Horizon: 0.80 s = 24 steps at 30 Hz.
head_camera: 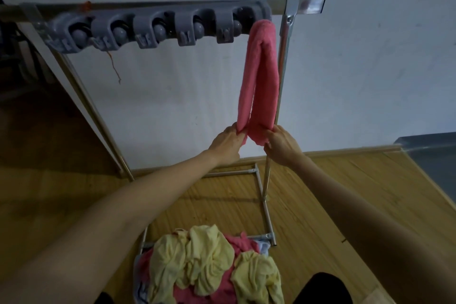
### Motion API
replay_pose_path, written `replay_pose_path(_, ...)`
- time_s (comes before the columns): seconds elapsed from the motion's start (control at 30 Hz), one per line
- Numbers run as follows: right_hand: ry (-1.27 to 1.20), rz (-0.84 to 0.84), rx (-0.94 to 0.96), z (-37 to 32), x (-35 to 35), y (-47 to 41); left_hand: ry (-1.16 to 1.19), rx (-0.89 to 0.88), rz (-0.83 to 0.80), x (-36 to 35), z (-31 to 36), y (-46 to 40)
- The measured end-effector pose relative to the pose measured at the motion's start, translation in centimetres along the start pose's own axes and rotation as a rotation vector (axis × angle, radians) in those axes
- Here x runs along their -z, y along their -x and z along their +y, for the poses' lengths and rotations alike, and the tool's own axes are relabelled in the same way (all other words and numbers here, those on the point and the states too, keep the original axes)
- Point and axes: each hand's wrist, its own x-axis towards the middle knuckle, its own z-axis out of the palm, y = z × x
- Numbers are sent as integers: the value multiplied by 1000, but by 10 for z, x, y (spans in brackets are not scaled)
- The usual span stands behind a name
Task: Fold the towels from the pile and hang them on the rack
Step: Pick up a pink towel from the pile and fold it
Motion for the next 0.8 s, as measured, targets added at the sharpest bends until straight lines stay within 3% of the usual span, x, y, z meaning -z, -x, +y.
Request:
replay_pose_path(0.27, 19, -110, 5, 0, -17, 10, -214, 252, -7, -25, 15, 7)
replay_pose_path(0.57, 6, -276, 17, -5, -23, 10, -139, 130, -169, -38, 11, 14)
replay_pose_path(0.7, 0, -337, 39, -6, -25, 16, -166, 41, -379, -38, 0, 34)
replay_pose_path(0.8, 42, -424, -10, -11, -31, 27, -176, 90, -513, -39, -8, 56)
